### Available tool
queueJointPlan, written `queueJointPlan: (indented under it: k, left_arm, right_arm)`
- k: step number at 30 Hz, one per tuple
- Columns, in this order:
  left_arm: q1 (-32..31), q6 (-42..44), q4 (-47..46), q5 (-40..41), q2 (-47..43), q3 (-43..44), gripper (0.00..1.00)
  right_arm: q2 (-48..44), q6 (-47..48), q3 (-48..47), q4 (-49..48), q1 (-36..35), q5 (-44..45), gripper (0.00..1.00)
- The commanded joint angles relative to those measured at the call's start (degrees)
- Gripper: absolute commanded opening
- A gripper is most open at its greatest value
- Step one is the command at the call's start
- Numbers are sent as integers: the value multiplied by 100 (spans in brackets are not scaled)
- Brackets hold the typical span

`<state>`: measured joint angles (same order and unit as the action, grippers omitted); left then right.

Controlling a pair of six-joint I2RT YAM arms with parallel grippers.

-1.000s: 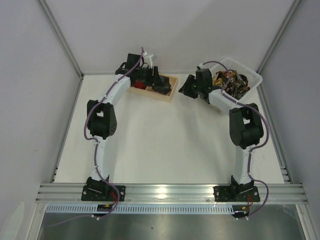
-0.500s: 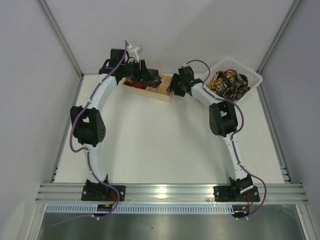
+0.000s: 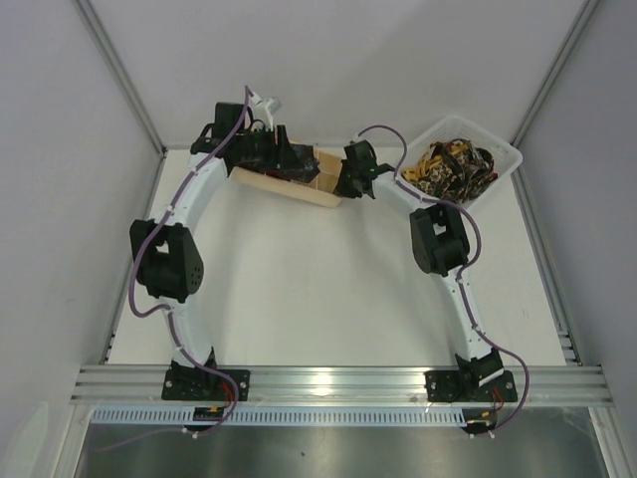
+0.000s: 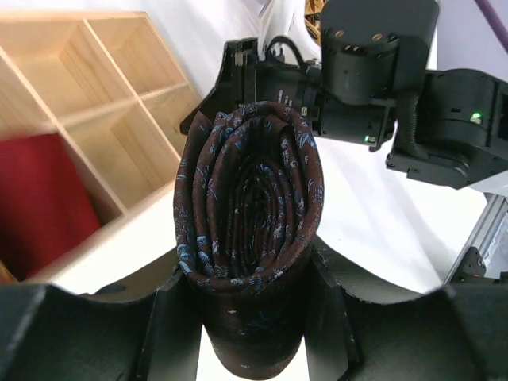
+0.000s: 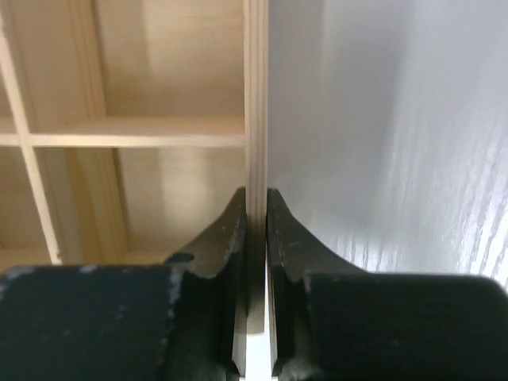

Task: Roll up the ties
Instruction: Place the rolled tie into the container

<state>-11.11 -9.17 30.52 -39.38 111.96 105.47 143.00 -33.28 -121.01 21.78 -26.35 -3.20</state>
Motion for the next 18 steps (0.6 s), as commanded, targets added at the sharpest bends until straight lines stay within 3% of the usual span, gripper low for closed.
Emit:
queueJointPlan:
  k: [1,7,18]
  left_arm:
    - [4,169,155,-141,-534,-201,8]
    - [4,284,86,-88,-956,-1000,8]
    - [-49,90,-214,-246,-1581,-1863,8]
  right_arm:
    - [-430,216,637,274,-116,-190,6]
    - [-1318,199,1852,-34,-222,4,8]
    - [-1863,235,2396,863,-766,1128,11]
